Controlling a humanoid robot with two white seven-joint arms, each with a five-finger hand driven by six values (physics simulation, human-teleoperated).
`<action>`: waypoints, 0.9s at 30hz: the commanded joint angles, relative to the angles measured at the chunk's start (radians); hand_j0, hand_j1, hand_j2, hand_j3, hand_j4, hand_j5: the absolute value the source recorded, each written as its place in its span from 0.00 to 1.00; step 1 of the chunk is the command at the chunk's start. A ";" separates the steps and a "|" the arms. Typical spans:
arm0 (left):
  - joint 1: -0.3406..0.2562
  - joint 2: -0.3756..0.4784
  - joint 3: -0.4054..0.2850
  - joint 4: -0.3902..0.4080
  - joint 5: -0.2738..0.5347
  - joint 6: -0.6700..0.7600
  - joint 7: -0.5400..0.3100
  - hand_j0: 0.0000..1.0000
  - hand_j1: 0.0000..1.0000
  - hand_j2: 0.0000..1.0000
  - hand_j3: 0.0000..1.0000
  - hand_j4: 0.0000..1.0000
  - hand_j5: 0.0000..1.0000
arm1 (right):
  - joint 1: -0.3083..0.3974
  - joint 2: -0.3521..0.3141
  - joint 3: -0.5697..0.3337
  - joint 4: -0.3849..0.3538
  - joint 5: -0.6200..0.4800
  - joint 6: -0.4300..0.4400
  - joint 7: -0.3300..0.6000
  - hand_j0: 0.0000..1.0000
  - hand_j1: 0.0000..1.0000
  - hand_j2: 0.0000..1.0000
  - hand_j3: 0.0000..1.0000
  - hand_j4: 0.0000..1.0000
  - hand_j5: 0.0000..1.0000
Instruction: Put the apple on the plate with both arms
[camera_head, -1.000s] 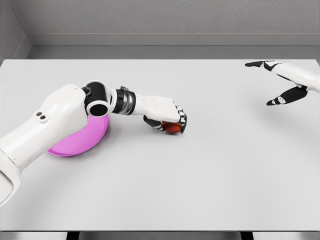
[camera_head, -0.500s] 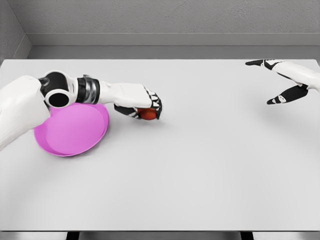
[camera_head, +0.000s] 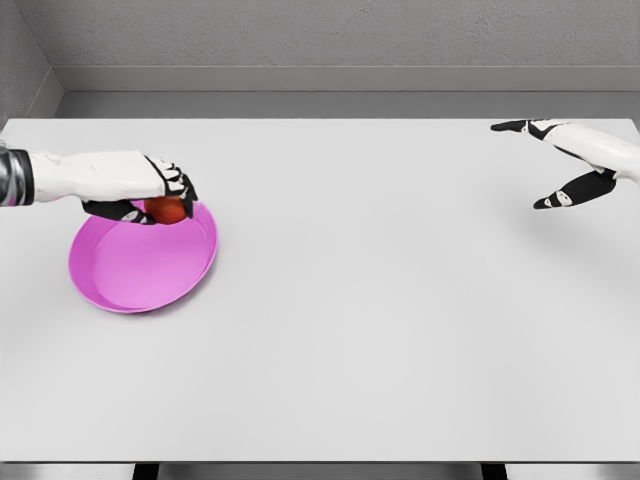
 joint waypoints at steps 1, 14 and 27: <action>0.006 -0.003 0.003 0.035 -0.006 0.003 0.000 0.49 0.49 0.49 0.49 0.49 0.49 | 0.000 -0.001 0.000 -0.001 -0.008 0.003 0.000 1.00 1.00 1.00 1.00 1.00 1.00; 0.041 -0.026 0.003 0.061 -0.018 0.003 0.004 1.00 1.00 1.00 1.00 1.00 1.00 | 0.002 -0.001 0.000 -0.001 -0.008 0.003 0.000 1.00 1.00 1.00 1.00 1.00 1.00; -0.031 -0.317 0.003 0.028 0.060 0.003 0.014 1.00 1.00 1.00 1.00 1.00 1.00 | 0.003 -0.001 0.000 -0.001 -0.008 0.003 0.000 1.00 1.00 1.00 1.00 1.00 1.00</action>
